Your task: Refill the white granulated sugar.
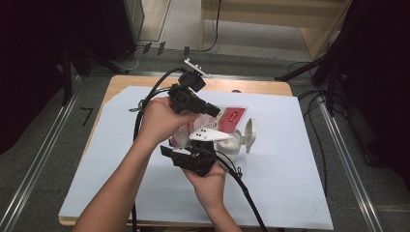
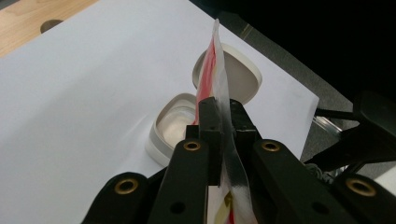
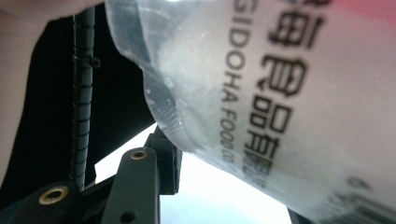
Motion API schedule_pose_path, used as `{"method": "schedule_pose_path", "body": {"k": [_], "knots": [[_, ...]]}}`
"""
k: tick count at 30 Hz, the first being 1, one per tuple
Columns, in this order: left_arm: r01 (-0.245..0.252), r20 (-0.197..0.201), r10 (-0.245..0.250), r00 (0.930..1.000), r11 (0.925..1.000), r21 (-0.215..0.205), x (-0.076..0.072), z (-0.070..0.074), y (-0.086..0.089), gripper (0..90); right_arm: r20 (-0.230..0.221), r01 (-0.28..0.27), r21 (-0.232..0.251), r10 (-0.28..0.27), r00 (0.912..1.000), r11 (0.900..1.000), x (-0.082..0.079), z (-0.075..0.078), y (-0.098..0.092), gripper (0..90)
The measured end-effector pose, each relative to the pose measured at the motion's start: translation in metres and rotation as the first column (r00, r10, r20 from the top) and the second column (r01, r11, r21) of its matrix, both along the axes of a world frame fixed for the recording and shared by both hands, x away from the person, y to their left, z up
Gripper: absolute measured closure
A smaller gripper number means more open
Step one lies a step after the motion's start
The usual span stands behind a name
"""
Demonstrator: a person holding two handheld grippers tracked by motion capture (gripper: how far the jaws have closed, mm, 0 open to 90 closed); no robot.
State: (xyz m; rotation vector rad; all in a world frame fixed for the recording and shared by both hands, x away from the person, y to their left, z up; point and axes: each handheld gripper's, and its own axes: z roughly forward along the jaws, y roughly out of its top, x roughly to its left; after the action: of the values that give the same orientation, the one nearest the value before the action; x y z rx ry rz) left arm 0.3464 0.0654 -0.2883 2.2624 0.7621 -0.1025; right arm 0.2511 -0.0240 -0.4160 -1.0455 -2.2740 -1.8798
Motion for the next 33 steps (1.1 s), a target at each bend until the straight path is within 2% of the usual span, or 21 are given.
{"method": "schedule_pose_path", "body": {"k": [2,5,13,21,25,33], "knots": [[0.002,0.002,-0.002,1.0,0.9999,0.011,-0.001,0.001,0.001,88.2,0.006,-0.001,-0.003,0.001,1.0,1.0,0.0,-0.001,0.001,59.0],[-0.008,-0.003,0.008,1.0,1.0,0.0,-0.004,0.0,0.003,88.3,0.009,-0.009,-0.009,0.009,0.9999,1.0,-0.002,-0.004,0.002,58.3],[0.006,-0.008,-0.007,1.0,0.9996,-0.027,-0.008,-0.005,0.017,88.5,0.009,-0.03,-0.038,0.031,0.9995,0.999,-0.004,-0.011,0.006,57.0],[0.01,-0.012,-0.011,0.9999,0.9996,-0.026,-0.012,-0.009,0.029,88.5,0.003,-0.04,-0.062,0.04,0.9992,0.997,-0.005,-0.019,0.009,58.5],[0.006,-0.015,-0.006,0.9999,0.9987,-0.051,-0.015,-0.013,0.034,88.7,0.0,-0.045,-0.074,0.045,0.999,0.996,-0.005,-0.023,0.01,58.4],[0.001,-0.029,-0.002,0.9996,0.9992,-0.039,-0.016,-0.016,0.043,88.6,-0.007,-0.053,-0.094,0.052,0.9986,0.994,-0.005,-0.029,0.014,57.7]]}}
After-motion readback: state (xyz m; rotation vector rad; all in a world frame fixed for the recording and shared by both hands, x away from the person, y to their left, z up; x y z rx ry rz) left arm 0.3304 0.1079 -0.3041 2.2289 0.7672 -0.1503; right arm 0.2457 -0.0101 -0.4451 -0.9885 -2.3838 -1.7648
